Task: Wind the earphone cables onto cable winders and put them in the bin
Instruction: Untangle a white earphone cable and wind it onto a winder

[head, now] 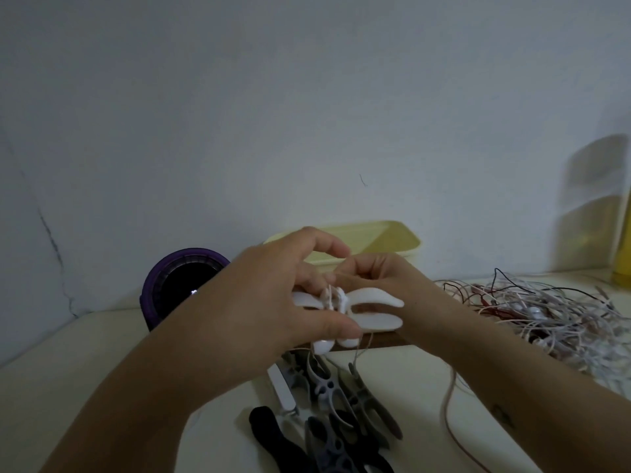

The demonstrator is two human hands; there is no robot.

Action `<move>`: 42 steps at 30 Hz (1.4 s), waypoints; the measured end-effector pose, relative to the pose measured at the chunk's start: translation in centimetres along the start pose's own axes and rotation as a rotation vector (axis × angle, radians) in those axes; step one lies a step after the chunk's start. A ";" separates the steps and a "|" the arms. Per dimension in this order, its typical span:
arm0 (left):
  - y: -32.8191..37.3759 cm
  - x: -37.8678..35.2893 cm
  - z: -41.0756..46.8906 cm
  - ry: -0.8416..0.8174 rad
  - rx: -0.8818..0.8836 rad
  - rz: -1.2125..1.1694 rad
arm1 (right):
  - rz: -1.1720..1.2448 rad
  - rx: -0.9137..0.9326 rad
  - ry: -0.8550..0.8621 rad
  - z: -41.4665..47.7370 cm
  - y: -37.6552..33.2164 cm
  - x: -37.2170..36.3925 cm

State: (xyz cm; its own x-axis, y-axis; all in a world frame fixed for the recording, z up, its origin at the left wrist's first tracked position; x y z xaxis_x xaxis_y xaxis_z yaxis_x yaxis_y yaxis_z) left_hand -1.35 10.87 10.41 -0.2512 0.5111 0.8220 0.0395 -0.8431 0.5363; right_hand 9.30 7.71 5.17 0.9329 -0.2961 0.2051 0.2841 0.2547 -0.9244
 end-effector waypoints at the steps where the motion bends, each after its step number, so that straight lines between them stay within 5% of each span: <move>1: -0.3 0.4 -0.1 0.018 0.011 0.023 | 0.000 -0.033 -0.028 0.1 0.7 -0.3; 9: -2.1 2.0 0.0 0.101 0.046 0.016 | 0.179 -0.174 -0.168 0.0 3.2 -1.9; 18: -6.8 3.8 0.5 0.254 0.105 -0.376 | -0.518 -0.029 -0.018 0.2 -1.0 -2.2; 27: -7.8 -0.2 2.1 0.107 0.082 -1.036 | -0.665 -0.053 -0.085 0.3 0.1 -3.6; 33: -7.9 0.5 2.2 0.140 0.043 -1.027 | -0.821 -0.072 0.021 0.3 0.1 -0.2; 42: -8.3 -0.3 2.9 0.222 0.050 -1.006 | -0.861 -0.239 -0.120 -0.2 1.2 0.5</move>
State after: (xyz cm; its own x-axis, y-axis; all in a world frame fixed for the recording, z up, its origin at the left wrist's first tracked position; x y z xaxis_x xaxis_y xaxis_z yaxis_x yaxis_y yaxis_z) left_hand 1.16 18.17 6.26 -0.3629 0.9297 -0.0627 -0.2487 -0.0318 0.9681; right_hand 10.06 7.68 4.10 0.4395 -0.1944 0.8770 0.8538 -0.2130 -0.4750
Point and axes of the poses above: each hand's wrist, its own z-axis towards the middle knuckle, its own x-axis out of the back of the hand, y = z × x, the point moved 10 cm from there along z, towards the middle knuckle, and after that the axes turned 10 degrees about -y, right-handed, at the moved point
